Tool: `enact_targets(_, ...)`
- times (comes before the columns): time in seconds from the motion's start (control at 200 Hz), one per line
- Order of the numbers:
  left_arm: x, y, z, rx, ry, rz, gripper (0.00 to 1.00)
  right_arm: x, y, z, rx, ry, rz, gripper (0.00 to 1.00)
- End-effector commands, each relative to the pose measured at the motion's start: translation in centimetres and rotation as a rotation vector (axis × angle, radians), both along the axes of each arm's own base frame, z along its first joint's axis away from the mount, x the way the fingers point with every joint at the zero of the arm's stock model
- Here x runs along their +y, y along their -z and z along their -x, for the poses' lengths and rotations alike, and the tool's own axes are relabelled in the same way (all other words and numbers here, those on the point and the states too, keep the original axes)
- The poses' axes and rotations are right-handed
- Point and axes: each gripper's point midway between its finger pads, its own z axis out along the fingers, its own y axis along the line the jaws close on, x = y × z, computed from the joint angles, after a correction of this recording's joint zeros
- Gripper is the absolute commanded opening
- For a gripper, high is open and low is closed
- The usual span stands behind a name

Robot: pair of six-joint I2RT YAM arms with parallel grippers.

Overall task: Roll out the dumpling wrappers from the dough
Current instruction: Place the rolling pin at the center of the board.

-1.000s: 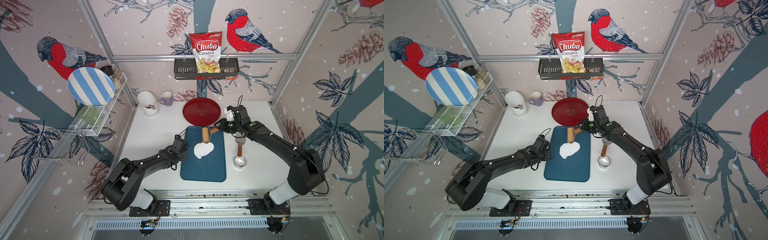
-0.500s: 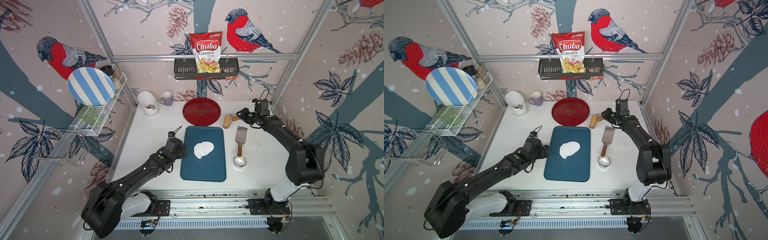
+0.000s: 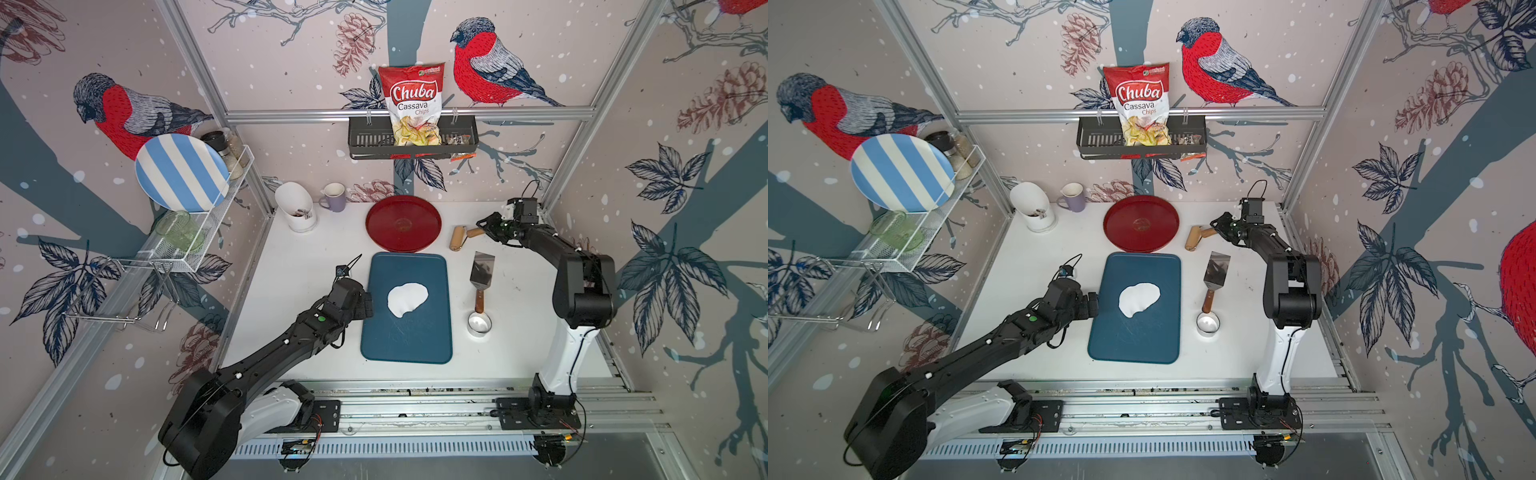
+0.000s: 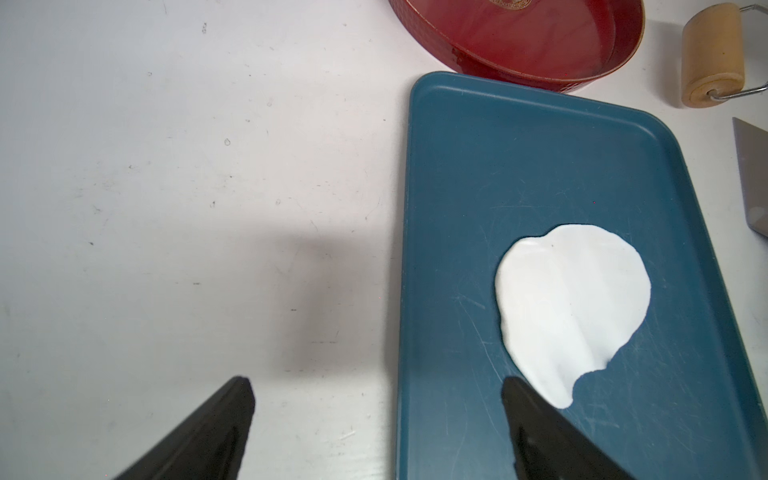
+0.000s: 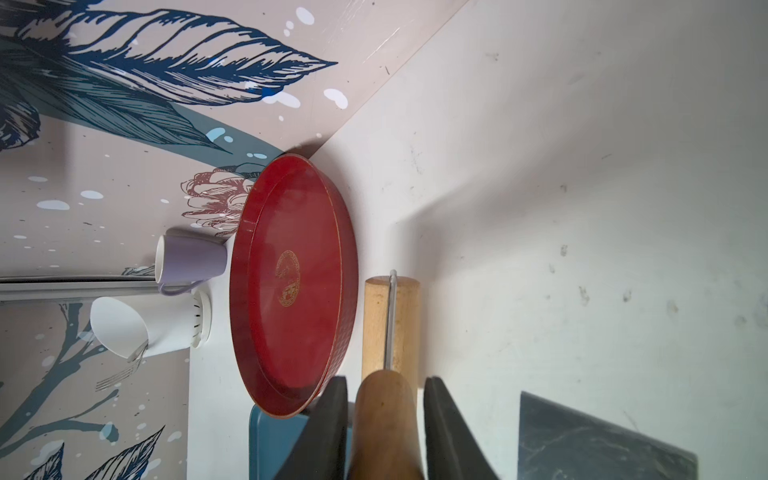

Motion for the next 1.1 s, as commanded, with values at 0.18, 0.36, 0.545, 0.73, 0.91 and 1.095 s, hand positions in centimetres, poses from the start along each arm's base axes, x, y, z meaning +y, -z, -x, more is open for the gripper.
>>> enact_targets(0.18,-0.5,-0.1,-0.7,-0.017,0.005,0.008,0.95,-0.4,1.6,-0.6,-0.002,-0.032,-0.047,0.28)
enact_targets(0.36,-0.7,-0.1,-1.0,-0.017,0.009,0.009,0.95,-2.0,3.2,0.0,0.026,0.005,-0.058,0.42)
enact_targets(0.545,-0.6,-0.2,-0.9,-0.021,0.005,0.012,0.95,-3.9,4.4,0.4,0.045,0.04,-0.059,0.49)
enact_targets(0.73,-0.4,-0.3,-0.7,-0.028,-0.001,0.015,0.95,-5.3,5.1,0.6,0.068,0.072,-0.044,0.57)
enact_targets(0.91,-0.1,-0.6,-0.5,-0.039,-0.005,0.018,0.95,-7.2,5.4,1.0,0.092,0.124,0.002,0.69)
enact_targets(1.095,-0.2,-0.8,-0.5,-0.044,-0.002,0.021,0.95,-9.8,5.4,2.6,0.132,0.204,0.079,0.71)
